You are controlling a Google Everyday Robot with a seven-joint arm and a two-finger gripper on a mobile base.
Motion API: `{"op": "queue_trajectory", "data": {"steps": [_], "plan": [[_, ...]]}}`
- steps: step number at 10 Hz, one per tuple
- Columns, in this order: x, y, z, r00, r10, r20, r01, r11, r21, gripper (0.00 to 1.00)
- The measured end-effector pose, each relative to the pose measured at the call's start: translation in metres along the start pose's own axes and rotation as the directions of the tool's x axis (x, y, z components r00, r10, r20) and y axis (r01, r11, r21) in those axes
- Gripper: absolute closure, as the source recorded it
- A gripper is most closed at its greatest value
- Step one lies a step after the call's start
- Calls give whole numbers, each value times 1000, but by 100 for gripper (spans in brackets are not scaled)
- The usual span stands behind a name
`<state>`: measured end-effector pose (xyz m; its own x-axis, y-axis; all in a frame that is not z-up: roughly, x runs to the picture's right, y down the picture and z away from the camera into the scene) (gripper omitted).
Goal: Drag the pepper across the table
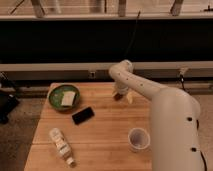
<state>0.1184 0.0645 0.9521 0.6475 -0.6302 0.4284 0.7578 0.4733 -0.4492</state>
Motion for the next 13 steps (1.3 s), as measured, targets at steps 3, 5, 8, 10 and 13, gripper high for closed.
{"op": "queue_trajectory", "data": {"steps": [3, 5, 8, 10, 13], "plan": [[9, -5, 5, 999, -19, 35, 18, 1000, 16, 29], [8, -8, 6, 998, -26, 49, 24, 999, 23, 49], [7, -7, 8, 998, -26, 64, 24, 999, 32, 76], [6, -6, 7, 997, -23, 73, 20, 999, 40, 96], [1, -6, 8, 996, -24, 86, 20, 999, 47, 100]]}}
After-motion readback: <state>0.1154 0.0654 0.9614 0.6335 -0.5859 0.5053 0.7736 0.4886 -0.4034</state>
